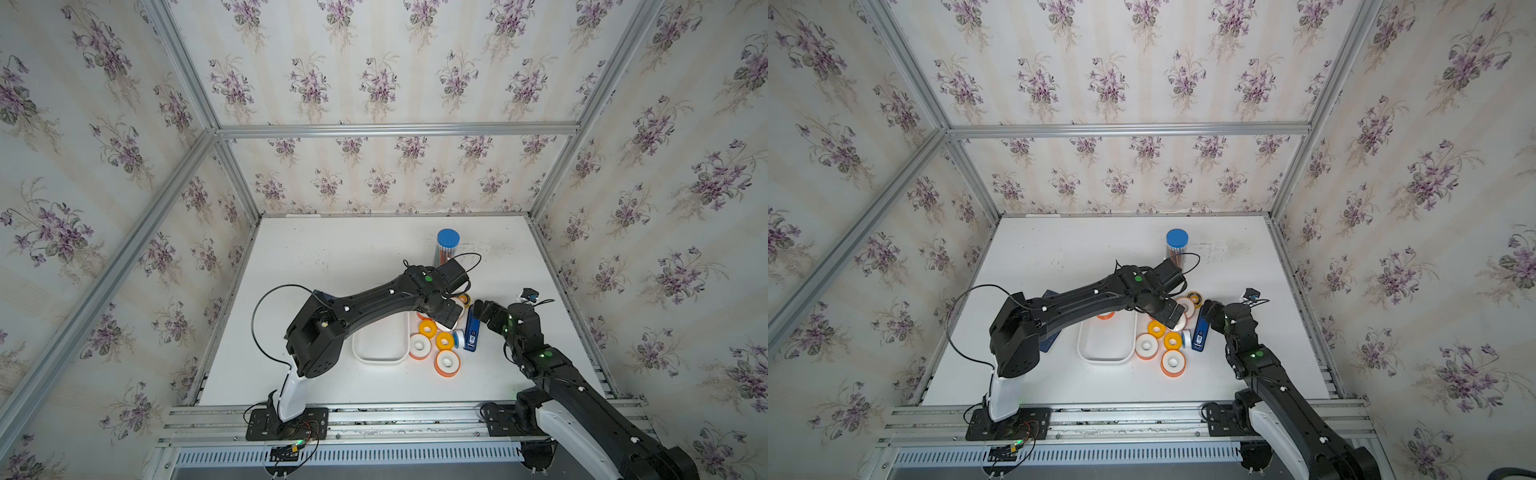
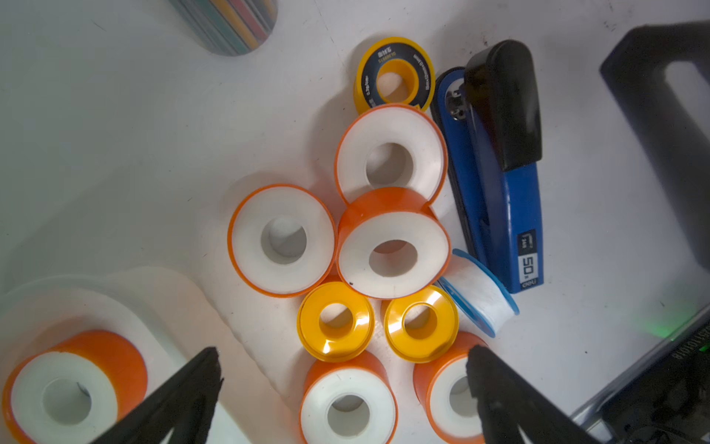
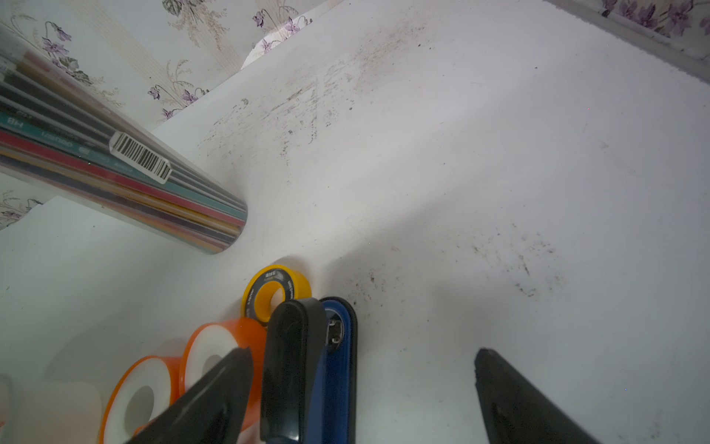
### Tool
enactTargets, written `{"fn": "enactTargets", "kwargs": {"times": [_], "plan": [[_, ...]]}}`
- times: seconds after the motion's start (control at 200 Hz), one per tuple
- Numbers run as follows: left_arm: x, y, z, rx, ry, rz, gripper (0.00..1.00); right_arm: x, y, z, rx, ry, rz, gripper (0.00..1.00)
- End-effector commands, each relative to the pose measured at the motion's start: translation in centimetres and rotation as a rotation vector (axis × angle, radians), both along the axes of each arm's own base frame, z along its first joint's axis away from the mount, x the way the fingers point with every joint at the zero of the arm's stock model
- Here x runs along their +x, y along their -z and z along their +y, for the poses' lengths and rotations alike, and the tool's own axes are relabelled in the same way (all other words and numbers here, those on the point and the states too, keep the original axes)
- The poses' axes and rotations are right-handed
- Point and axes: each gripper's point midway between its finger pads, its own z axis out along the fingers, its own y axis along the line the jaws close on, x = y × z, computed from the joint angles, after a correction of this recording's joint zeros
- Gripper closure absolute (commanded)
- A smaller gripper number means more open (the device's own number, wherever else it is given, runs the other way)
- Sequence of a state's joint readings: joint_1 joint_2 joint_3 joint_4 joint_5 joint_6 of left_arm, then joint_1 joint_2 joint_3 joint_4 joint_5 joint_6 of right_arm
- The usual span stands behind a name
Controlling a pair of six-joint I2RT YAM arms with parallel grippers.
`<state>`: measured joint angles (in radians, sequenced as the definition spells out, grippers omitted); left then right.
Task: Put the sealing tape into the storage box
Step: Pick up the sealing tape at the center of the board.
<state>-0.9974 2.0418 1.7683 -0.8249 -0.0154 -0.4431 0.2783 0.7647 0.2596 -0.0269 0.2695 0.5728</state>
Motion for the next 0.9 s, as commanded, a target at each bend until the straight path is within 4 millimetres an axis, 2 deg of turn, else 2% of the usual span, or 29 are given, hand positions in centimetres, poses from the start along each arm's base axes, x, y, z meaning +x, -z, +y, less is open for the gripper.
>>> {"fn": "enactTargets", "kwargs": {"times": [0.0,0.24,0.555,0.894], "plan": [[0.5,0.9,-0.9,-0.007,-0.027,-0.002,0.00,0.3,-0.5,0.2,0.012,-0.005,-0.025,0.06],[0.3,2.7,-3.3,-0.005,-0.020,0.004,0.00,0.3,-0.4,0.2,0.012,-0.007,-0.024,0.06],[0.7,5.0,-3.0,0.058,-0.051,0.001,0.01,0.3,-0.4,0.3,0.013,-0.015,-0.023,0.06],[0.3,6.4,-3.6,0.068,-0.042,0.019,0.13,0.4,-0.3,0.4,0.011,-0.017,-0.020,0.06]]}}
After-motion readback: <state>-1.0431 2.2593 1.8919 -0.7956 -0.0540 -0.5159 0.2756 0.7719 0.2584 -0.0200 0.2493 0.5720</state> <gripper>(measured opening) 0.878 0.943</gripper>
